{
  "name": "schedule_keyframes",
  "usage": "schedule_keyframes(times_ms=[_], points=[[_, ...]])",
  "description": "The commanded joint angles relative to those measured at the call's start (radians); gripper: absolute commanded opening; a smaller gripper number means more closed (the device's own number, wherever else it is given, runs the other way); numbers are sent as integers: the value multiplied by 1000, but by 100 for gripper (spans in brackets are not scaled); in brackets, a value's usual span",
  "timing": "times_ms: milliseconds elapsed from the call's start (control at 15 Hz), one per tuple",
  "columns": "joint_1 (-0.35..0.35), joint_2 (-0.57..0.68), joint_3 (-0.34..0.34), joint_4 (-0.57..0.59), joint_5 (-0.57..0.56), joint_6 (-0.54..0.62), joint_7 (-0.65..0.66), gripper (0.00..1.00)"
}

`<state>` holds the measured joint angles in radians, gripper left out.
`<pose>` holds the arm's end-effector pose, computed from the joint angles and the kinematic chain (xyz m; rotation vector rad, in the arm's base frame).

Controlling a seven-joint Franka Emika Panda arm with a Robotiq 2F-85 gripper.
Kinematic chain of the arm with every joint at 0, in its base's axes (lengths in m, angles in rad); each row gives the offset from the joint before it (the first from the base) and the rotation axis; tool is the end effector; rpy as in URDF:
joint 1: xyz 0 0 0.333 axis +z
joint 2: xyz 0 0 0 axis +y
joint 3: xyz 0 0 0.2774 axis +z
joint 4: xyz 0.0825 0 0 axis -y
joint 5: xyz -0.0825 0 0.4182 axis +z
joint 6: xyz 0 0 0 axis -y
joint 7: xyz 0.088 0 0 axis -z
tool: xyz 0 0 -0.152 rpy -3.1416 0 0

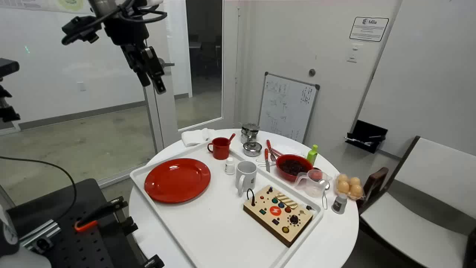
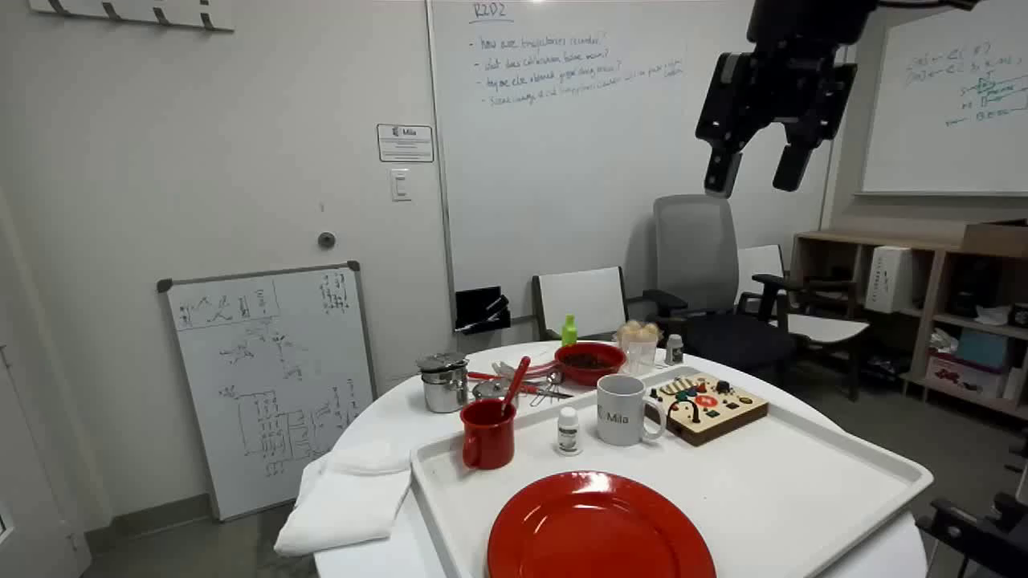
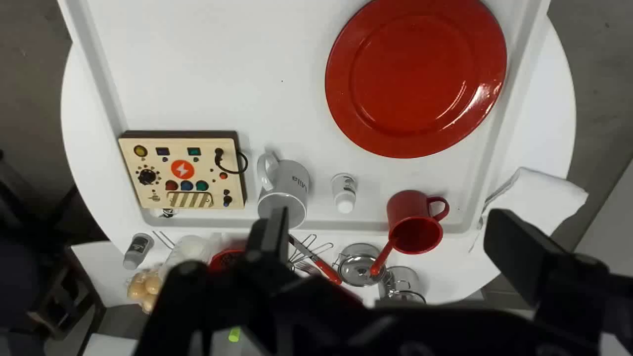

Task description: Press the button on the bottom right corner

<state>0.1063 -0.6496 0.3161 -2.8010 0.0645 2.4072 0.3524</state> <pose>0.3900 0.1448 0.3085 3.0648 -0.0185 0.4142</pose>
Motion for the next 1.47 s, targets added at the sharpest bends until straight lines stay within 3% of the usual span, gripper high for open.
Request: schedule_keyframes(times_ms=[0,133,600,1000,1400], points=[[11,2,-12,1,-11,-4,7,100],[-20,2,-13,2,-25,-14,32,100],[-7,3,-33,3,-14,-16,14,100],[-164,180,-104,53,-37,91,54,100],[-345,379,-176,158,-73,214,195,100]])
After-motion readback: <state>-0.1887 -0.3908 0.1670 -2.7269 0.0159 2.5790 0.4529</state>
